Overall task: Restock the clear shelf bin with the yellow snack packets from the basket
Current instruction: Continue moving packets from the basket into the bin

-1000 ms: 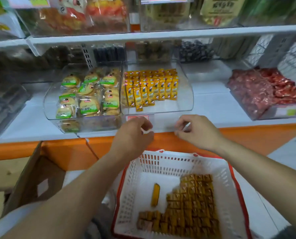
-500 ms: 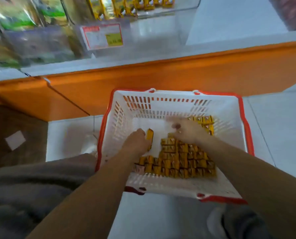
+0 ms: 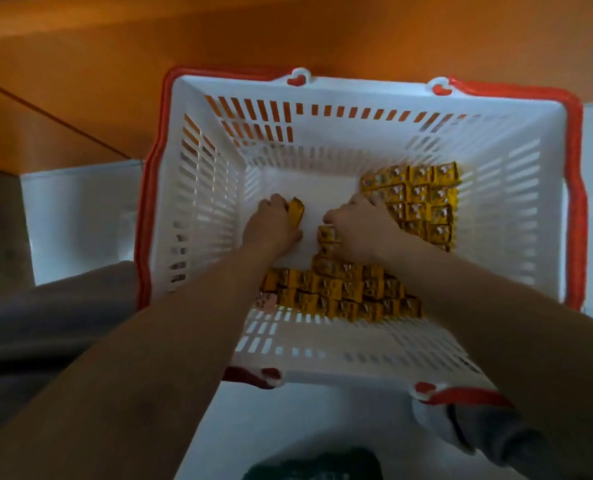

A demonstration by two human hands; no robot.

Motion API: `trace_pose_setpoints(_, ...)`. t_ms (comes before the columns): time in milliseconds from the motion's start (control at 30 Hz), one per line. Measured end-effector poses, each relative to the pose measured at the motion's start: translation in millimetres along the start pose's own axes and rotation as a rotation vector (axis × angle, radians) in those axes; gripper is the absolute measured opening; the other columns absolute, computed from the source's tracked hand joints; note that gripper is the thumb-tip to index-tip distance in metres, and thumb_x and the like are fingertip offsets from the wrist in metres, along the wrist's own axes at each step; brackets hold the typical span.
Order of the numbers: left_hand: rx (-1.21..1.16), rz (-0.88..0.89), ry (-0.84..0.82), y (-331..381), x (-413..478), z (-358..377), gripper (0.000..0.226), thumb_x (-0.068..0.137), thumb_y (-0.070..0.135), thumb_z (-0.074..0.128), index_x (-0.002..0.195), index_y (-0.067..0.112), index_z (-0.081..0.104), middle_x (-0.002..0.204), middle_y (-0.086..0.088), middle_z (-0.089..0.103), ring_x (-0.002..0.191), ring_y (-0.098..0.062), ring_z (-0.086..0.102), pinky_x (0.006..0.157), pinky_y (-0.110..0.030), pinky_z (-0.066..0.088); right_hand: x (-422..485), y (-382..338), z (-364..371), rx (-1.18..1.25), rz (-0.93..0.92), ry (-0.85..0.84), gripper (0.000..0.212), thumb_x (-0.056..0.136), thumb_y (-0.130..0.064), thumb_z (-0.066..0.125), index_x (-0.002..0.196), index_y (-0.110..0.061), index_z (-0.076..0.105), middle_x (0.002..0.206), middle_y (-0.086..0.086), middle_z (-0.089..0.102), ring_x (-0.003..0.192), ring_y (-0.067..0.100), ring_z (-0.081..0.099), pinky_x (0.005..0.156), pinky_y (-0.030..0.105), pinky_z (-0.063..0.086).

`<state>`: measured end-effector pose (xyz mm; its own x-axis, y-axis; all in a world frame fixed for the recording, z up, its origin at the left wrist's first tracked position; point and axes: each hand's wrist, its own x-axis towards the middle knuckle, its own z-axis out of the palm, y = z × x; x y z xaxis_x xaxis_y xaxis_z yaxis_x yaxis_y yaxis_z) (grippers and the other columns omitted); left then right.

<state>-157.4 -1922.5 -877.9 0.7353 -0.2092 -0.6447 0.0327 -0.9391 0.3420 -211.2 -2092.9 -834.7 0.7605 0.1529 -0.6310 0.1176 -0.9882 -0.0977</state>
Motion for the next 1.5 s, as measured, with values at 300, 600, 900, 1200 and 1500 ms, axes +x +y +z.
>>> trace_pose_setpoints(300, -0.208, 0.006, -0.313, -9.5, -22.9, -25.3, 0.032, 0.087, 0.025, 0.073, 0.112, 0.023, 0.054, 0.098, -0.005, 0.059, 0.074, -0.017, 0.054, 0.056, -0.029, 0.041, -3.0, -7.7, -17.8, -0.096, -0.052, -0.086, 0.049, 0.09, -0.056, 0.054, 0.128, -0.025, 0.051, 0.119, 0.01, 0.055, 0.107, 0.033, 0.059, 0.093, 0.048, 0.041)
trace_pose_setpoints(600, 0.137, 0.121, -0.447, -25.7, -44.5, -33.2, 0.085, 0.062, 0.051, 0.093, 0.128, 0.024, 0.047, 0.113, 0.004, 0.054, 0.102, -0.02, 0.055, 0.079, -0.035, 0.048, -14.8, -7.1, -24.2, 0.055, -0.023, -0.11, 0.06, 0.083, -0.043, 0.071, 0.132, -0.025, 0.044, 0.104, 0.001, 0.06, 0.093, 0.025, 0.058, 0.064, 0.033, 0.045)
trace_pose_setpoints(900, -0.276, -0.022, -0.246, -36.5, -38.1, -28.4, 0.061, 0.077, 0.051, 0.083, 0.12, 0.023, 0.049, 0.11, 0.001, 0.057, 0.096, -0.017, 0.06, 0.074, -0.032, 0.052, -15.9, -5.0, -17.5, 0.238, -0.013, -0.08, 0.057, 0.082, -0.033, 0.073, 0.127, -0.03, 0.039, 0.08, -0.006, 0.051, 0.08, 0.022, 0.054, 0.06, 0.035, 0.046)
trace_pose_setpoints(1200, -0.225, 0.0, -0.276, -31.6, -29.8, -17.6, 0.059, 0.082, 0.033, 0.084, 0.127, 0.019, 0.047, 0.113, -0.002, 0.056, 0.092, -0.017, 0.054, 0.064, -0.029, 0.04, -8.7, -7.3, -15.7, 0.308, 0.04, -0.105, 0.058, 0.082, -0.024, 0.073, 0.129, -0.025, 0.039, 0.086, -0.003, 0.052, 0.078, 0.019, 0.053, 0.052, 0.031, 0.038)
trace_pose_setpoints(1500, -0.917, -0.127, -0.09, 13.3, -45.7, -69.7, 0.041, 0.093, 0.036, 0.074, 0.12, 0.023, 0.046, 0.102, 0.003, 0.06, 0.082, -0.017, 0.065, 0.049, -0.029, 0.056, -39.4, 6.5, -49.8, 1.397, 0.218, 0.366, 0.051, 0.079, -0.011, 0.082, 0.112, -0.034, 0.05, 0.11, -0.004, 0.063, 0.091, 0.008, 0.066, 0.057, 0.021, 0.055)
